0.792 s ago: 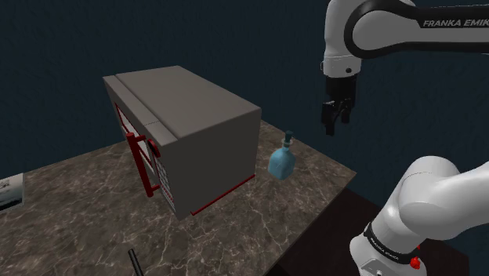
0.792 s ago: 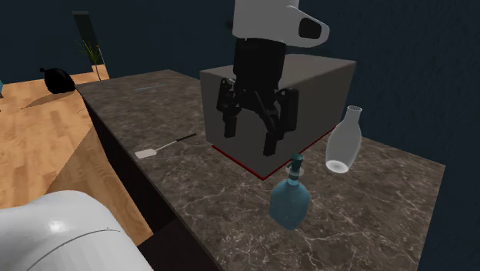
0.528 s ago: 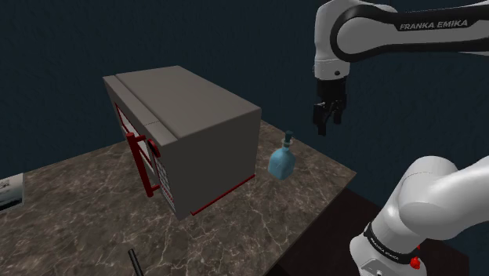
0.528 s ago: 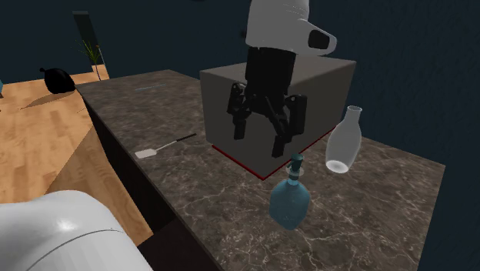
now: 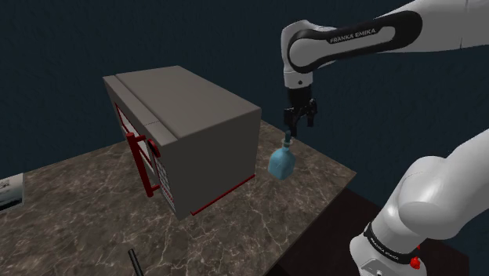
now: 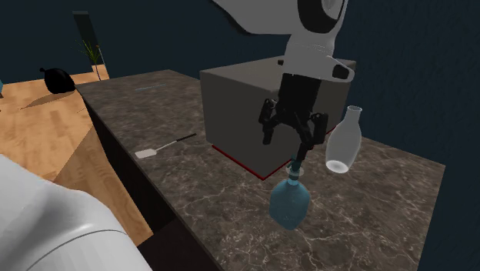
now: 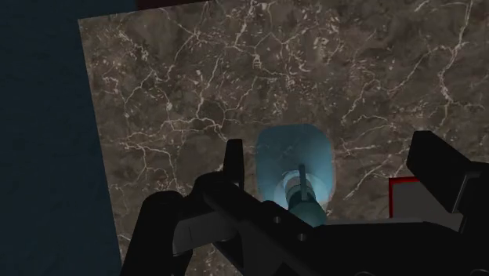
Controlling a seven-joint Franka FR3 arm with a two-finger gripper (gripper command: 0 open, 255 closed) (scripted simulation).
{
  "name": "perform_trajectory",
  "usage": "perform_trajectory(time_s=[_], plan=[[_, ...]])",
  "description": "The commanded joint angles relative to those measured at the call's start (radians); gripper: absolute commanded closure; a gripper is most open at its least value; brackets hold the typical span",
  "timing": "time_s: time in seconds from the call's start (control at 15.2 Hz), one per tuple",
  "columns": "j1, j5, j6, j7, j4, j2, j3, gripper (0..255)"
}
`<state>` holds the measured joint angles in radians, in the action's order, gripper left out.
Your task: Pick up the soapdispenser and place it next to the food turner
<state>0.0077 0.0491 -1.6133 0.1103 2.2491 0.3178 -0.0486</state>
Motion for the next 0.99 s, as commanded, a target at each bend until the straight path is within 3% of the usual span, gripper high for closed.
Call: perform_trajectory(time_s=[0.0,0.4,0.92], plan=[[-0.006,-0.003,-0.029,-0.006,-0.049,-0.093,-0.011,0],[-0.018,-0.031,-0.071,-0.010,-0.225,-0.355,-0.027,0],[-0.019,-0.030,-0.173,-0.010,-0.117,-0.349,-0.028,0]])
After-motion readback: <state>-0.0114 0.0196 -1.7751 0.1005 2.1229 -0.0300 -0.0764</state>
